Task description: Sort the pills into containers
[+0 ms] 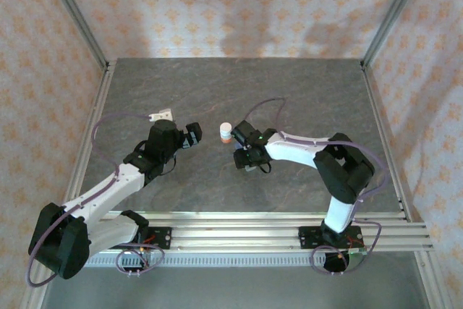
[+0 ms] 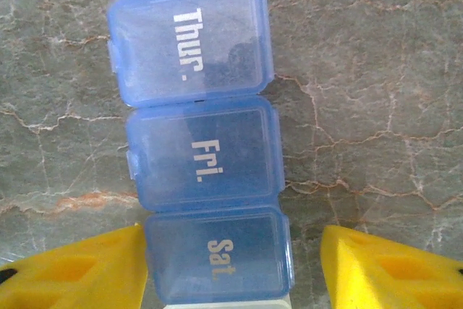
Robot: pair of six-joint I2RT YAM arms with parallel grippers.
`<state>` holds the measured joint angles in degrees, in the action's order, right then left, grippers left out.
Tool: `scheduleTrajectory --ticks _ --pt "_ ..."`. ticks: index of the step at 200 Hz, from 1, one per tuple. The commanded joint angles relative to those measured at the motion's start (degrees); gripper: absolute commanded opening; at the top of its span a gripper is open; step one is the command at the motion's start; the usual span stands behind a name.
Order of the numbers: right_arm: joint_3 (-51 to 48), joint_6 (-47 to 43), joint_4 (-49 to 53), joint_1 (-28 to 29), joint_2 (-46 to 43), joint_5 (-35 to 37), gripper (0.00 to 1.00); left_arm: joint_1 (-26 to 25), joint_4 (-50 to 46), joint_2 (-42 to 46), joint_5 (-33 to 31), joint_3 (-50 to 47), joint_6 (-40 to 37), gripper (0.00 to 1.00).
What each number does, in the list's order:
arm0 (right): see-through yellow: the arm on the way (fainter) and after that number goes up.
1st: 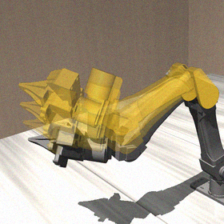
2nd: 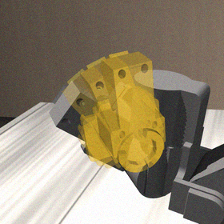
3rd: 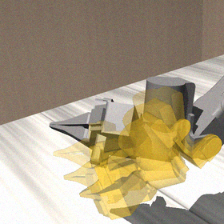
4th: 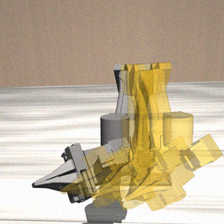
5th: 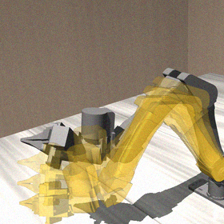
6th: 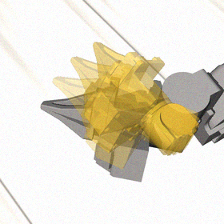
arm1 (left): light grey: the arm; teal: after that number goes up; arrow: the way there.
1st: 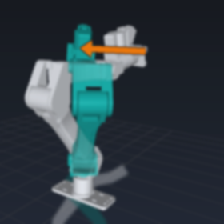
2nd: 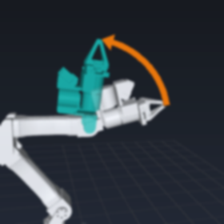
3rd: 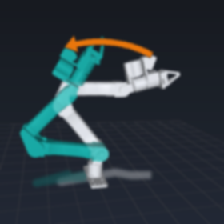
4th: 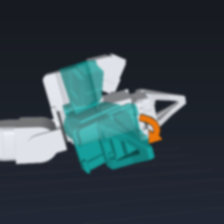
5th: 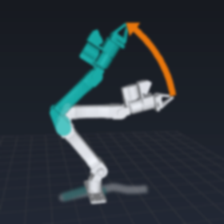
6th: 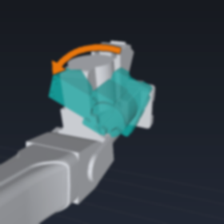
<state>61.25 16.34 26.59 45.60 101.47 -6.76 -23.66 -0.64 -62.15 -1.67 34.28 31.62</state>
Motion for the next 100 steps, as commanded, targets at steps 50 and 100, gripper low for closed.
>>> scheduleTrajectory --ticks 50,100 --pt "0.80 -0.59 1.36 0.10 0.88 1.90 0.47 -0.36 0.34 -0.08 0.13 -0.26 0.95 1.00" --pt "-1.10 -0.69 1.97 0.10 -3.78 2.36 0.31 -0.36 2.68 0.72 2.14 -1.05 4.50 1.00"
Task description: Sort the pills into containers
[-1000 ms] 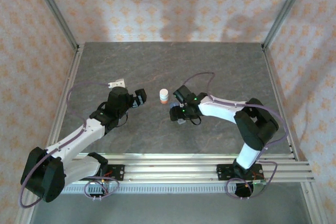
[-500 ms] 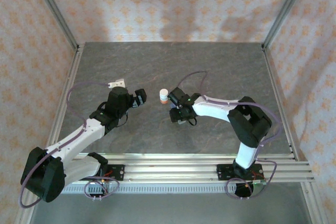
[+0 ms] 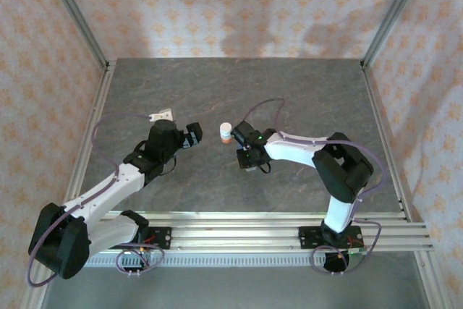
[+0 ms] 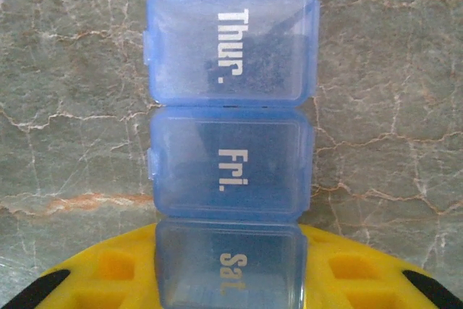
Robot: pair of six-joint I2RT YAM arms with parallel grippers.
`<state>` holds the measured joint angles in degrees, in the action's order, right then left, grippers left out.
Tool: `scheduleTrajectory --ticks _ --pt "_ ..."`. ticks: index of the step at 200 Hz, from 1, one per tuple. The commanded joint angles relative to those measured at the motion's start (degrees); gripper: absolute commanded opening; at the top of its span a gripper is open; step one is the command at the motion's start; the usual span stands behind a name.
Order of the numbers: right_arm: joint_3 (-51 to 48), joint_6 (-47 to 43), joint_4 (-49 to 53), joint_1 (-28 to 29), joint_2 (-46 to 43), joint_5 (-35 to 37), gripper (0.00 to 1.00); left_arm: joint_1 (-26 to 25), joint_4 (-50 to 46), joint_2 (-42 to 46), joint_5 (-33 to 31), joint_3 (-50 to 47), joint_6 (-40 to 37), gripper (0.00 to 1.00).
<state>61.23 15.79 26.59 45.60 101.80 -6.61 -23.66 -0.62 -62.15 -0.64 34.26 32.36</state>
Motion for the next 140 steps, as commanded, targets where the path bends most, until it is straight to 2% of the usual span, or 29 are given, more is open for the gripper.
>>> scheduleTrajectory --ticks 1,26,44,67,109,140 --pt "-1.14 -0.19 1.97 0.10 -4.26 2.21 0.31 -0.35 2.70 0.76 1.10 -1.12 4.07 1.00" --pt "-3.14 -0.21 2.59 0.10 -8.98 1.75 0.31 -0.40 2.29 1.47 1.79 -0.97 9.01 1.00" --pt "-4.46 -0.06 2.78 0.10 -12.84 0.23 0.31 -0.36 0.64 2.55 3.84 -0.25 8.89 1.00" --pt "-5.29 -0.60 2.03 0.12 -17.43 -3.75 0.31 -0.36 2.77 4.87 8.90 -0.66 7.74 1.00" --pt "-3.34 -1.75 -1.49 0.10 -20.98 -14.93 0.31 -0.39 7.10 3.22 19.71 1.29 14.44 1.00" --pt "-1.37 -0.53 -3.62 0.10 -20.37 -18.53 0.31 -0.49 12.63 0.73 25.98 1.92 20.32 1.00"
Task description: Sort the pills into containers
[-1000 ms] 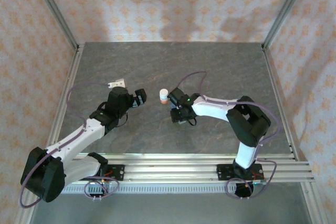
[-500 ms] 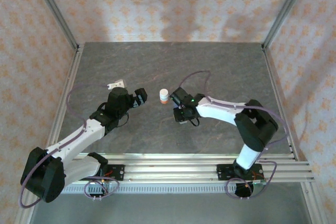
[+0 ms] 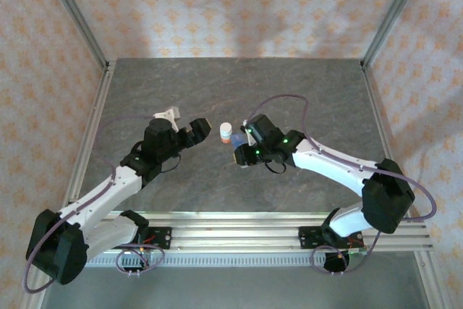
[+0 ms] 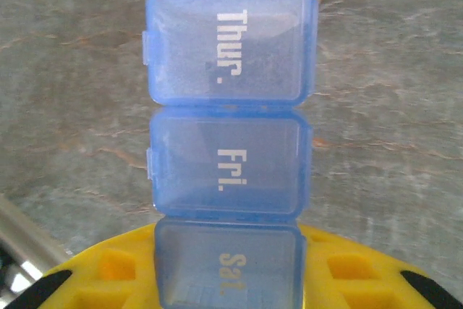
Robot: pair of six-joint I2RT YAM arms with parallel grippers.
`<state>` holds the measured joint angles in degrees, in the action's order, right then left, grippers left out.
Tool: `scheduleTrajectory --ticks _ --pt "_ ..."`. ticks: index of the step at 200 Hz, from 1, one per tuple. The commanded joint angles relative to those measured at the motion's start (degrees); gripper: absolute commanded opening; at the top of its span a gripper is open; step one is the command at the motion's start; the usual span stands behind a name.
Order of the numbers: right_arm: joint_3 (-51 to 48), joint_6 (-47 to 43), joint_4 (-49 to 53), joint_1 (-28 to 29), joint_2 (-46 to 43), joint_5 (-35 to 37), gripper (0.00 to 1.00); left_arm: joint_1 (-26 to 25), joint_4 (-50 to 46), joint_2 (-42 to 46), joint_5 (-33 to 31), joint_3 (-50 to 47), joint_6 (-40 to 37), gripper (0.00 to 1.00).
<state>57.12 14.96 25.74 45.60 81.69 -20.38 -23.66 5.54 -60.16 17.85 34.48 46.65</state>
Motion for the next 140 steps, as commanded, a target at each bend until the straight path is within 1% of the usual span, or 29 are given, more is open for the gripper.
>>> scheduleTrajectory --ticks 1,37,65,140 --pt "2.82 0.32 -2.74 0.14 -0.24 -4.80 0.31 -0.50 6.70 -1.27 7.56 1.63 6.14 1.00" --pt "3.70 2.47 -5.56 0.10 1.14 -6.84 0.31 -1.54 11.04 -1.02 8.85 0.85 10.21 1.00" --pt "4.17 4.13 -7.85 0.14 2.36 -8.07 0.30 -2.57 13.29 -1.25 8.61 0.24 12.02 1.00" --pt "5.58 5.66 -9.57 0.12 4.25 -7.32 0.30 -5.14 16.94 -3.79 8.00 -0.37 13.59 1.00"
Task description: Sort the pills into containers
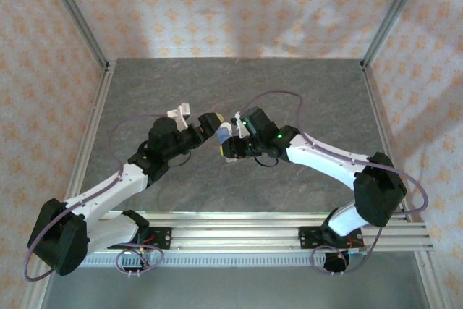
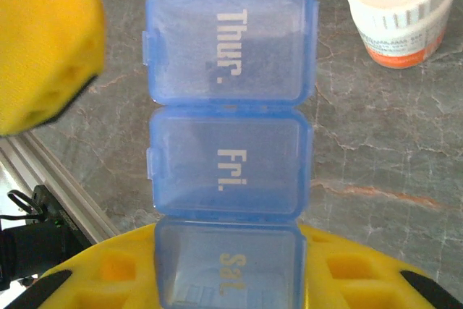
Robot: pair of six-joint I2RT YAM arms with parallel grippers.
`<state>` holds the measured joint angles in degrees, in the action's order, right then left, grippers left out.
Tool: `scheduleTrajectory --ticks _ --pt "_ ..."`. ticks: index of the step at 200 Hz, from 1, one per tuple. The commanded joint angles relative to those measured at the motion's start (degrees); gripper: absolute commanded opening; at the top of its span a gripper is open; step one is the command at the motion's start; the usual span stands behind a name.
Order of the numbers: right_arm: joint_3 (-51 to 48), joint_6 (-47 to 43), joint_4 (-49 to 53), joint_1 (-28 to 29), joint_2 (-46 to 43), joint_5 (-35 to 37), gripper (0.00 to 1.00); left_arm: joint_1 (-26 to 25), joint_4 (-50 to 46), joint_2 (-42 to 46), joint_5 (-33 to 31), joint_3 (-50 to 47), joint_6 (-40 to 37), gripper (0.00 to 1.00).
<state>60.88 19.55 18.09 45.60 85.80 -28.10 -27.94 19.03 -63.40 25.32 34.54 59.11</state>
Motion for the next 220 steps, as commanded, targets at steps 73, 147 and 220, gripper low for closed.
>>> scheduleTrajectory --ticks 73,147,220 --pt "1.56 1.73 -2.97 0.10 0.35 0.23 0.30 -2.60 4.53 -1.91 -0.20 0.08 1.36 1.00" --pt "0.98 1.92 -3.12 0.10 0.33 0.38 0.29 -3.53 5.28 -2.52 -0.89 0.83 1.71 1.00" --pt "0.73 1.82 -3.19 0.10 1.17 0.63 0.28 -4.41 4.97 -2.50 -1.37 2.25 1.38 1.00"
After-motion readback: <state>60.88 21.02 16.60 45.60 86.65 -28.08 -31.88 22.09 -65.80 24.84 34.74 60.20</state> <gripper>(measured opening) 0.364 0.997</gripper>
